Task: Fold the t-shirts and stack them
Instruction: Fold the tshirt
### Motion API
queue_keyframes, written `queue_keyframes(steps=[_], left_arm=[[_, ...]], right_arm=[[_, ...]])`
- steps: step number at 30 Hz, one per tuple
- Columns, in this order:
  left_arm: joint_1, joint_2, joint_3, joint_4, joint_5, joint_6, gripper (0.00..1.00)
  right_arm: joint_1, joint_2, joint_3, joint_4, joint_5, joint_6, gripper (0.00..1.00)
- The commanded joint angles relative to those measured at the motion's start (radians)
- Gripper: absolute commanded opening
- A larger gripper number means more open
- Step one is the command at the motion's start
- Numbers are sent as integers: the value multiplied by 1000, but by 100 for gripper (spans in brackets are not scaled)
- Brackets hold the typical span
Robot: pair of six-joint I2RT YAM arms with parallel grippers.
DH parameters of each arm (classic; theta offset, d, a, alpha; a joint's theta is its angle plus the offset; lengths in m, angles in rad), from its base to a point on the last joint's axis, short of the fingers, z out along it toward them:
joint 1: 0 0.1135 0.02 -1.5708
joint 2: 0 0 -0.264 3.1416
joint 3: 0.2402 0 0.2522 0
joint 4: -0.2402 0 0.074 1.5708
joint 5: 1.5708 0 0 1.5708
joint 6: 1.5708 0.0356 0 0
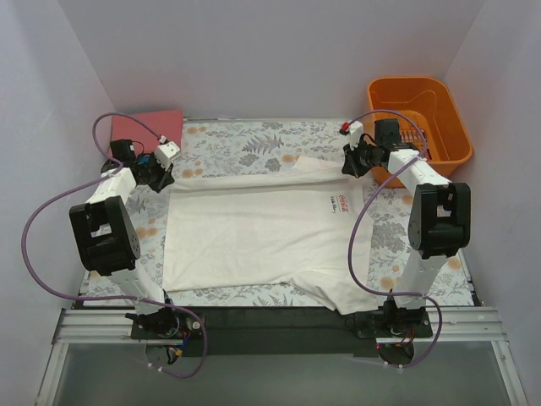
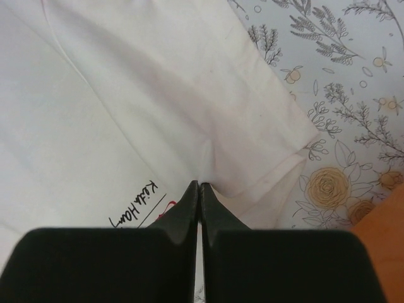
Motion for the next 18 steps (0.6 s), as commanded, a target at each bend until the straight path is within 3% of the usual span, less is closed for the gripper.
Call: queue_keyframes(steps=[1, 18], left_arm=[[9, -40, -11, -1, -16, 37, 0], [-9, 35, -70, -2, -89, 111, 0]], right_arm=[[-8, -55, -37, 8, -14, -28, 1], [15, -12, -106, 2, 1, -58, 1]])
